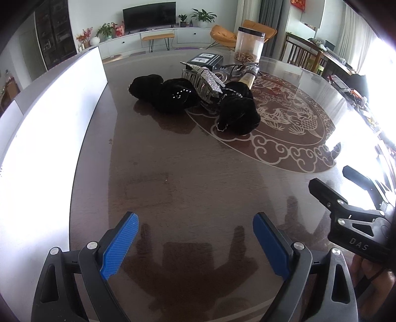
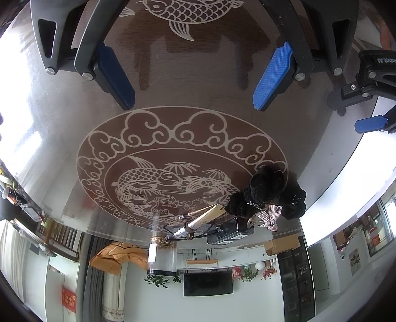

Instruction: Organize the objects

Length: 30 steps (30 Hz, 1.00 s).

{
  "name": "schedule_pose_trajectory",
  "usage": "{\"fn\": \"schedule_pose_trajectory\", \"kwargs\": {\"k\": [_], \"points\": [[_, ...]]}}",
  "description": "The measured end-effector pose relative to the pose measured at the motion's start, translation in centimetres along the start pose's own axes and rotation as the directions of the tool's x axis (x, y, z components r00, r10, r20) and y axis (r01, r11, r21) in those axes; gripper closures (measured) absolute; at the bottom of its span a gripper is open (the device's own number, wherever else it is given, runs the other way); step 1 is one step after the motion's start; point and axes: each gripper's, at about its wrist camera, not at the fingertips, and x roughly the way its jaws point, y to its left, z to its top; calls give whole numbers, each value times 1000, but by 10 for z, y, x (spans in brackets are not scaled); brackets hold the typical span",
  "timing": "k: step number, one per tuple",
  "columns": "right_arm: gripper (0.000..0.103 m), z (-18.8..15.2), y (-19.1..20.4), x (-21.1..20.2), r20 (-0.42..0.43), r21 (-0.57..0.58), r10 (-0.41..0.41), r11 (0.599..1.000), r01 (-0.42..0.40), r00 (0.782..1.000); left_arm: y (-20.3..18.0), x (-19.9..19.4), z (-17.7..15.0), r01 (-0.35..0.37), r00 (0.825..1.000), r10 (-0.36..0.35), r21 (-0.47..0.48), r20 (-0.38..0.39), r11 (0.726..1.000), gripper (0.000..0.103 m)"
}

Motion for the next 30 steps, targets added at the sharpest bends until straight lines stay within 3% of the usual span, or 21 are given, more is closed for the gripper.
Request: {"fn": "schedule_pose_trajectory", "kwargs": {"k": [7,13,18,24,26,30], "points": [[6,0,-2,1,-2,9,3,1000,-3,1000,4,8,-2,-9,1000,9,-1,-6,1000,9],[6,0,-15,4,-17,88,35,996,-34,999,5,13,-3,-27,1000,27,23,9,999,9],[6,0,-17,8,-29,104,43,994,-40,999,6,19,-2,-32,999,31,32,16,999,0],[6,-1,-16,10,-36,103,47,994,-43,998,3,21,-4,-32,997,30,31,74,999,0],[6,1,-15,10,-40,104,68,993,-63,997,3,21,-4,-33,997,30,30,77,999,0],[6,30,-2,13,-39,113,203,974,-198,978,3,22,-4,-33,996,31,27,80,999,0]]}}
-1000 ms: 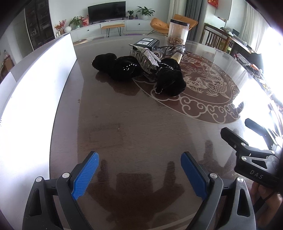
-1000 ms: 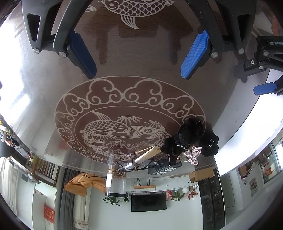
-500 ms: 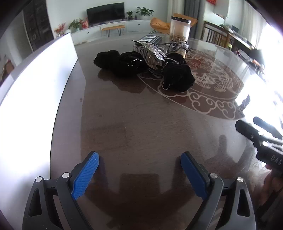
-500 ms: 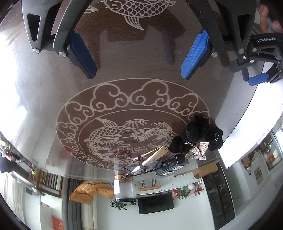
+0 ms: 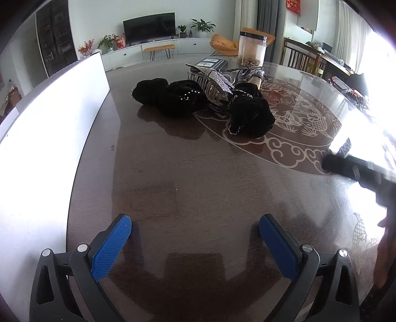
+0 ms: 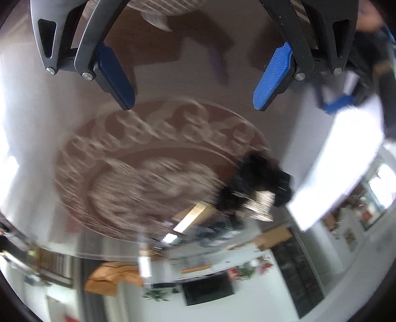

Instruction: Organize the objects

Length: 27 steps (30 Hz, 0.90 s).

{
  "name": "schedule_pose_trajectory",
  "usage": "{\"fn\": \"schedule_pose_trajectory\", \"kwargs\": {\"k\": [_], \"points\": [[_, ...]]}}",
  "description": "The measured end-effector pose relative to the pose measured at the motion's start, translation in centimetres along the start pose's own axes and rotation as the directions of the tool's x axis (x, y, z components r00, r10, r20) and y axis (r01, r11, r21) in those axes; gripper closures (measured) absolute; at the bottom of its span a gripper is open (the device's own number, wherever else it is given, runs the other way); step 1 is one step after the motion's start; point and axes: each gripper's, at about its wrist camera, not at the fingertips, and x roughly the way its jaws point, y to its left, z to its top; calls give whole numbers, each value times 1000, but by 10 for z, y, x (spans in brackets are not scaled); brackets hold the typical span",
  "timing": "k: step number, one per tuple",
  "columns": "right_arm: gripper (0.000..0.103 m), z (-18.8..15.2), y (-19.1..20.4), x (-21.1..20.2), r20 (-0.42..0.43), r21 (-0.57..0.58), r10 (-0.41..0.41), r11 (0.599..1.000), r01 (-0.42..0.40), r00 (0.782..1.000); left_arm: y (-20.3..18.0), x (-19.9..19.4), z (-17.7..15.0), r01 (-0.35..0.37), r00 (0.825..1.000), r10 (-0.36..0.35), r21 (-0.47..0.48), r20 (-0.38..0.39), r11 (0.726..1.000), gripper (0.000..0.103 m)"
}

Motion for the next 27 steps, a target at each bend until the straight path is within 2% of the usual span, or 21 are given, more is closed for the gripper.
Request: {"fn": "schedule_pose_trajectory", "kwargs": {"k": [3,7,9,12,14,15,16,17,22,27], "points": [[6,37,37,11,-19,-124,19,992,-21,1000,0,0,0,0,1000,0,0,0,1000,0],[6,76,77,48,-103,-231,18,972,-41,995,1,0,0,0,1000,0,0,0,1000,0],[6,84,88,67,-148,-250,21,966,-58,989,1,0,0,1,1000,-1,1,0,1000,0],[9,84,98,83,-167,-290,7,955,-56,986,1,0,0,0,1000,0,1,0,1000,0],[43,79,102,88,-155,-337,-41,941,-14,987,1,1,-1,0,1000,0,1,0,1000,0],[51,76,102,87,-148,-351,-58,936,2,987,1,1,-1,0,1000,0,1,0,1000,0],[68,74,99,85,-153,-344,-49,939,-7,987,1,1,-1,0,1000,0,0,0,1000,0],[72,71,92,84,-162,-320,-34,947,-20,986,1,1,-1,1,1000,-1,0,0,1000,0],[72,47,53,56,-97,-251,-70,967,44,993,1,1,-1,0,1000,0,0,1,1000,0],[72,14,-2,14,3,-122,-150,981,149,989,1,1,0,-1,1000,1,0,1,1000,0]]}}
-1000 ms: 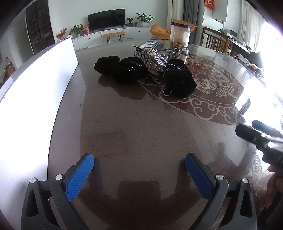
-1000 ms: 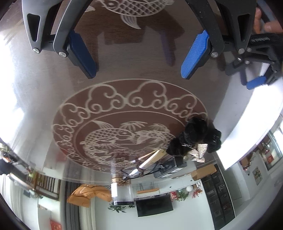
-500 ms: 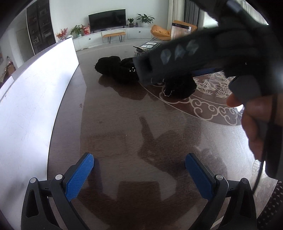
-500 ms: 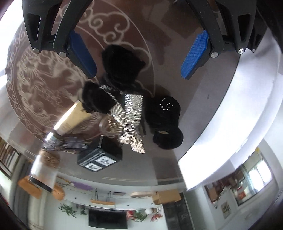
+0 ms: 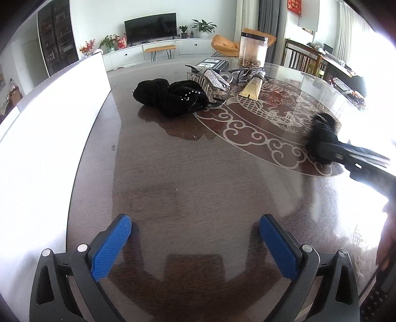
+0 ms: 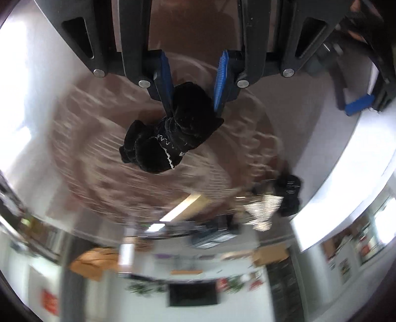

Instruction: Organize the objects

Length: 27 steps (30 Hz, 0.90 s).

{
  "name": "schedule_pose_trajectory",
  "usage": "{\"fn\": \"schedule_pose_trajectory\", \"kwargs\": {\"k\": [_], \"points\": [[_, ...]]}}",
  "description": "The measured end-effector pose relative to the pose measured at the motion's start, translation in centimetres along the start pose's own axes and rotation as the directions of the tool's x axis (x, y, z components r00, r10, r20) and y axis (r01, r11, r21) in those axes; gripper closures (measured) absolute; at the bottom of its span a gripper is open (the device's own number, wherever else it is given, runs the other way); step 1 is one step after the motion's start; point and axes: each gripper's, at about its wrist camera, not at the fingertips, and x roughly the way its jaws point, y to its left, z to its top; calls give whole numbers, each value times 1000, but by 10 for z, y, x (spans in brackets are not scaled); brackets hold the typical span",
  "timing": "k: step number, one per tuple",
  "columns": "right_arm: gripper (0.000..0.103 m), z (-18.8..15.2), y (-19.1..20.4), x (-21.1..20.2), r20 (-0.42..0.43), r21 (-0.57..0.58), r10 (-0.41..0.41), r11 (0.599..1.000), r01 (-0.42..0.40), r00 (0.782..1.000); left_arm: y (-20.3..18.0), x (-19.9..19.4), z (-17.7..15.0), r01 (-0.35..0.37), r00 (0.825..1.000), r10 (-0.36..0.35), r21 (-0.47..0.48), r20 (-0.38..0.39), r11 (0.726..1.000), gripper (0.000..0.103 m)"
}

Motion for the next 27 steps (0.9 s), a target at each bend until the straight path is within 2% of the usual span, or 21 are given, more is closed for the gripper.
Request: {"fn": "schedule_pose_trajectory", "kwargs": {"k": [3,4,5,7,10,14,27], "points": [[69,-15,-21,-17,72,57,-37,998,33,997,0,0,0,0,1000,0,0,0,1000,0],[58,-17,-25,-22,92,70,-46,997,40,995,0,0,0,0,1000,0,0,0,1000,0],[36,-17,-27,-25,104,77,-54,996,46,993,0,0,0,0,1000,0,0,0,1000,0],[10,-16,-29,-29,132,83,-77,994,67,988,0,0,0,0,1000,0,0,0,1000,0],[9,-18,-30,-29,148,87,-90,993,78,985,0,0,0,0,1000,0,0,1,1000,0],[9,-21,-33,-21,94,96,-77,993,68,993,0,1,0,-2,1000,2,-1,1,1000,0],[9,-25,-40,-11,39,134,-71,989,65,997,0,1,0,-2,1000,2,-2,2,1000,0]]}}
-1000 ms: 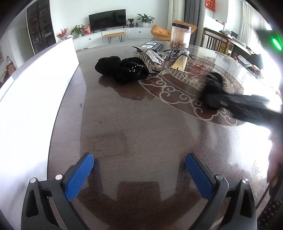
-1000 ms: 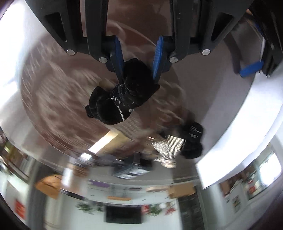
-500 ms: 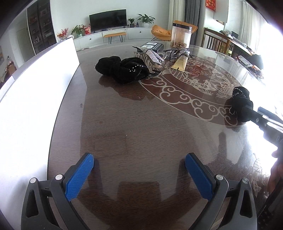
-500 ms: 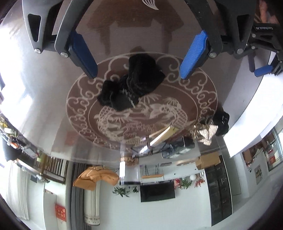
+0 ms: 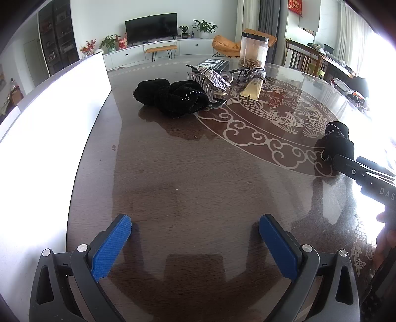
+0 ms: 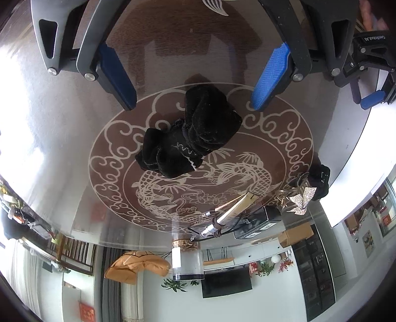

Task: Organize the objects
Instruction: 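Lower the left gripper onto the black velvet pile and grasp it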

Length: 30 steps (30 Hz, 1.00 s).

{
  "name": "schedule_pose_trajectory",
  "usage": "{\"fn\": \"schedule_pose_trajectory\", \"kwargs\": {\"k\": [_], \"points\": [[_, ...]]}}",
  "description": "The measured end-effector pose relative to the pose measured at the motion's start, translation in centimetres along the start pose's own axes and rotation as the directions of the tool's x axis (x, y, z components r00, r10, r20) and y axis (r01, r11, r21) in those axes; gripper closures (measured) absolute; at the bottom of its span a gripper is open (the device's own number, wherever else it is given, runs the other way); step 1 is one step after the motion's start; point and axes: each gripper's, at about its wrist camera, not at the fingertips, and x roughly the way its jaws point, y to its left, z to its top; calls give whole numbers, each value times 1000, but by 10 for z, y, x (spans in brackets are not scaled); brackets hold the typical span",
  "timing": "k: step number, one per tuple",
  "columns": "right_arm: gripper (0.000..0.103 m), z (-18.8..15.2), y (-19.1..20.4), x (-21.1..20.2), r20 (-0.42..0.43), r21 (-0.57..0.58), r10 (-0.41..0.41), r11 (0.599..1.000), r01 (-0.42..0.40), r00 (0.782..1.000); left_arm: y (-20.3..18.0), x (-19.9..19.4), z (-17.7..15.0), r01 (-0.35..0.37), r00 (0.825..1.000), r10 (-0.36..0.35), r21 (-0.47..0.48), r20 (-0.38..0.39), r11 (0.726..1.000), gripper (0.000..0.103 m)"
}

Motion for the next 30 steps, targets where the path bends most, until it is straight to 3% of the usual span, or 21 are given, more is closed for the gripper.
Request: {"fn": "schedule_pose_trajectory", "kwargs": {"k": [17,20,22,23,25,30], "points": [[8,0,0,2,-12,-1,-2,1000,2,1000,0,0,0,0,1000,0,1,-1,1000,0],[8,0,-1,2,-13,0,1,1000,-1,1000,3,4,6,8,999,-9,-14,-33,1000,0],[8,0,-1,3,-16,1,3,1000,-3,1000,9,4,13,51,998,-55,-74,-43,996,0],[8,0,-1,3,-18,1,5,1000,-5,1000,16,3,18,110,993,-116,-134,-34,985,0],[8,0,-1,4,-20,1,8,1000,-8,1000,26,4,31,155,987,-160,-214,-5,964,0],[8,0,1,6,-26,-1,11,1000,-11,1000,47,24,95,80,996,-63,-337,60,938,0]]}}
